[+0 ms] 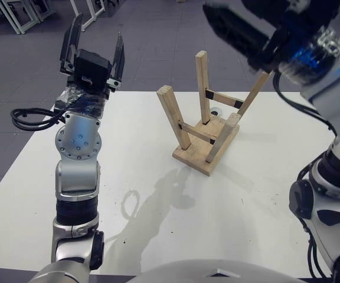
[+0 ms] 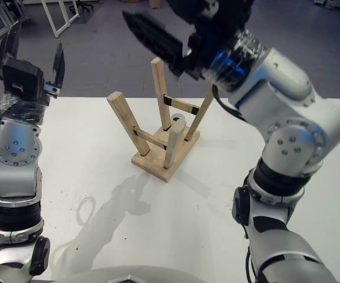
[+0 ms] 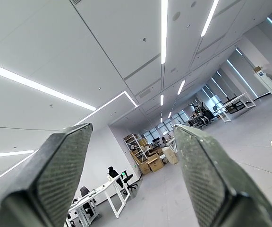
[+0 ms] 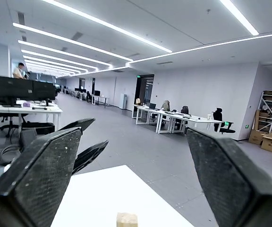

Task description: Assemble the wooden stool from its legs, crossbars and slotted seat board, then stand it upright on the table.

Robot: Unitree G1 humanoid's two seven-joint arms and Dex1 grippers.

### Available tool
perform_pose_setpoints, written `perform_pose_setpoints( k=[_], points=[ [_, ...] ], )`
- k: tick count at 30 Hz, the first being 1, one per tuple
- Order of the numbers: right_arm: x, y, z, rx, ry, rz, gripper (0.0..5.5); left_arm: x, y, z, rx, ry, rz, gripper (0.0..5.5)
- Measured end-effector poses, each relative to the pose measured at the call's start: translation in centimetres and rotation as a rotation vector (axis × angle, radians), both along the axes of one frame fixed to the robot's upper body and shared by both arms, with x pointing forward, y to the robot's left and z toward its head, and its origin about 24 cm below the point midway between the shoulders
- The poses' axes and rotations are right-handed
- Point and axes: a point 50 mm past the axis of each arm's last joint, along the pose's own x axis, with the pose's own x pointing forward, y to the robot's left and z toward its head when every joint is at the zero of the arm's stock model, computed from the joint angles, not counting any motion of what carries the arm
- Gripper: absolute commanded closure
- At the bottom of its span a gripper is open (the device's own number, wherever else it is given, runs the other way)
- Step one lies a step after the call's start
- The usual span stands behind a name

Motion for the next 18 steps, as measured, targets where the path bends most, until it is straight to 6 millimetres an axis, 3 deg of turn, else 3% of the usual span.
perform_pose_setpoints(
  k=[2, 5, 8, 11, 14, 16, 18],
  points=[
    [0.7, 0.1, -1.5, -0.08, 0.047, -0.038, 1.49, 0.1, 0.0, -0.1, -0.003, 0.007, 0.002, 2.32],
    [0.9, -0.2, -9.3, -0.262, 0.297, -0.057, 1.49, 0.2, 0.2, -0.4, -0.006, 0.019, 0.008, 2.32],
    [0.2, 0.6, -10.8, -0.302, 0.252, -0.067, 1.49, 0.4, 0.2, -0.9, -0.022, 0.043, 0.011, 2.32],
    [1.0, 0.9, -10.4, -0.264, 0.236, -0.073, 1.49, 0.5, 0.2, -1.1, -0.029, 0.053, 0.011, 2.32],
    [1.5, -0.1, -9.2, -0.125, 0.278, -0.086, 1.49, 0.5, 0.3, -1.3, -0.035, 0.063, 0.017, 2.32],
    [1.6, -0.9, -6.0, 0.001, 0.199, -0.12, 1.49, 0.4, 0.5, -1.5, -0.049, 0.06, 0.028, 2.32],
    [1.7, -1.8, -4.9, 0.015, 0.145, -0.18, 1.49, 0.2, 0.9, -1.6, -0.074, 0.049, 0.052, 2.32]
  ],
)
